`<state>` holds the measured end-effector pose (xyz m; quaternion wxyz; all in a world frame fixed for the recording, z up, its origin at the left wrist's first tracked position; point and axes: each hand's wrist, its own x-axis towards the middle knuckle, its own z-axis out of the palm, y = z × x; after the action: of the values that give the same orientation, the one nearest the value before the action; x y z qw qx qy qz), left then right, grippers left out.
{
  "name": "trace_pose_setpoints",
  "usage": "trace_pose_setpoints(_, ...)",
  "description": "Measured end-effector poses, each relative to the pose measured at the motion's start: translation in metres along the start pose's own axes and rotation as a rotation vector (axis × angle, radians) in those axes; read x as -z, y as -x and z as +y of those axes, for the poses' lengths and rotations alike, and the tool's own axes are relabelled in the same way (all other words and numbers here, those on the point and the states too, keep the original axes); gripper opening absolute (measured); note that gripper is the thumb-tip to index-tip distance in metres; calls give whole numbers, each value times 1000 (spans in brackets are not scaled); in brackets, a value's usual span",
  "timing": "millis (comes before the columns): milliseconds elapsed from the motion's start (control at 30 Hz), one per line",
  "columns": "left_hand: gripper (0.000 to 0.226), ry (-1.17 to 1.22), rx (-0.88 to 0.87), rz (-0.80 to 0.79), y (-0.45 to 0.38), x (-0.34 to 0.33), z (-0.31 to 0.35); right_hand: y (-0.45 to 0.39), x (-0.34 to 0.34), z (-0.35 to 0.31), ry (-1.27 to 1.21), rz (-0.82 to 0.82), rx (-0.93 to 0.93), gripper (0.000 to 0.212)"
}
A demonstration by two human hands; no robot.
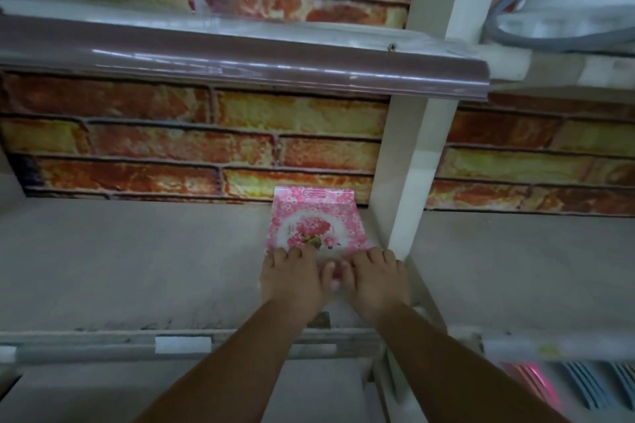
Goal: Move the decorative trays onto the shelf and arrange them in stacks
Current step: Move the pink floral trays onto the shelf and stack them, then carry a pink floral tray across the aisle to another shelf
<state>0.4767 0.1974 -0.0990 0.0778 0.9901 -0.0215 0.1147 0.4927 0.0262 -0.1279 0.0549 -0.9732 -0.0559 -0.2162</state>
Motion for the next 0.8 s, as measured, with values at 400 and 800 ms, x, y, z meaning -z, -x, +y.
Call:
trace_pose_setpoints(400, 36, 302, -403, -78, 41, 8, 86, 160, 27, 110, 113, 219, -429, 32)
trace_pose_setpoints(800, 39, 429, -652, -124, 135, 3, 304, 299, 160, 270, 257, 127, -718, 38)
